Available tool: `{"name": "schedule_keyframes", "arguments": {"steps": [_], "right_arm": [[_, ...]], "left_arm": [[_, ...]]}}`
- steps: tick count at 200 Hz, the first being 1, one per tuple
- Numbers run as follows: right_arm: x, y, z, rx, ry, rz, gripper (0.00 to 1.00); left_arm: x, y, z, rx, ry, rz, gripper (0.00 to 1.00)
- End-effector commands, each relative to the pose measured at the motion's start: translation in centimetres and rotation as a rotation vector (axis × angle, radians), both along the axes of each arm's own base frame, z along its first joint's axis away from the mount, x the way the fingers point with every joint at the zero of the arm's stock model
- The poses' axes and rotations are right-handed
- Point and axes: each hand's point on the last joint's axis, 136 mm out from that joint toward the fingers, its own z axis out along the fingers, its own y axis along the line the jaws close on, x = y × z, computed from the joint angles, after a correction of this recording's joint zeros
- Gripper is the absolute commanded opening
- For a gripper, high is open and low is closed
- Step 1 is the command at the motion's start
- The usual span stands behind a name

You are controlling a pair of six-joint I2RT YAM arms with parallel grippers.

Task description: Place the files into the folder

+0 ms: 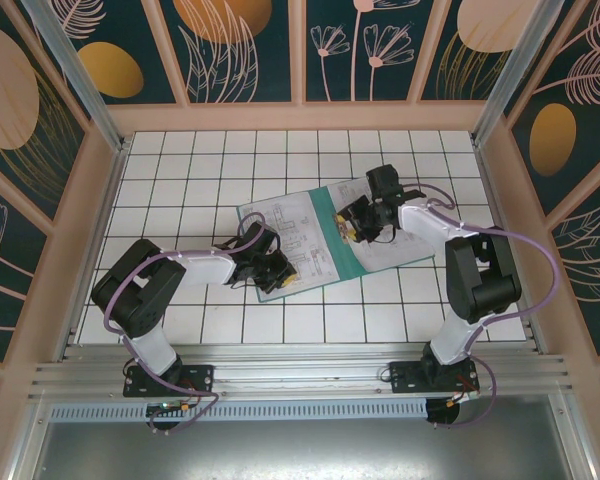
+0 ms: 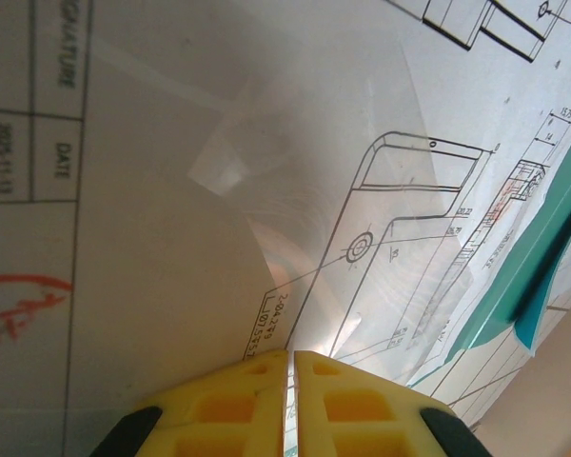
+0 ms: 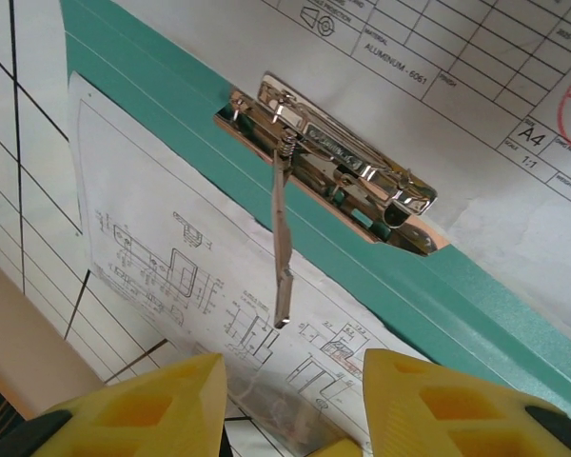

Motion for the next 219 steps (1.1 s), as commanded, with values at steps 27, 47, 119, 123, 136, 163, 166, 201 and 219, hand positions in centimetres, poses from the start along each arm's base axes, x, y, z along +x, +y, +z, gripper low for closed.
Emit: {"name": "schedule_keyframes", "arguments": {"steps": [27,47,119,123,136,163,166,201,219], "right_arm": [[0.5,0.4,-0.9,0.023,0.008,-0.015,0.37],[0.8,0.6,-1.1,0.028,0.008,-0.015,0.34],[0.3,0.8,-1.9,0.03,0.031,-0.011,0.26],[0.3,0.8,-2.0,0.029,0.033,-0.011,0.24],[0.2,0.8,-2.1,0.03,0.036,-0.014,0.22],[-0.2,0.6,-2.6,0.023,0.047,-0.017,0.18],[-0.2,0.7,-2.6,0.023,0.047,-0.017,0.18],[-0.3,0.6,-2.8,0.017,0.049,-0.02,0.14],[-0.4,0.5,-3.0,0.007,0.051,-0.02,0.1]], "left_arm": [[-0.4,0.7,-0.9,0.052,0.03,-0.004,0.13],[-0.5,0.8,-1.0,0.054,0.033,-0.003,0.12],[-0.5,0.8,-0.9,0.053,0.03,-0.003,0.12],[-0.6,0.8,-1.0,0.054,0.031,-0.002,0.12],[-0.6,0.8,-1.0,0.055,0.032,-0.003,0.12],[-0.6,0.9,-1.0,0.056,0.03,-0.004,0.12],[-0.6,0.9,-0.9,0.056,0.029,-0.003,0.12],[-0.6,0.9,-0.9,0.056,0.029,-0.004,0.12],[-0.6,0.9,-0.9,0.056,0.028,-0.002,0.12]]}}
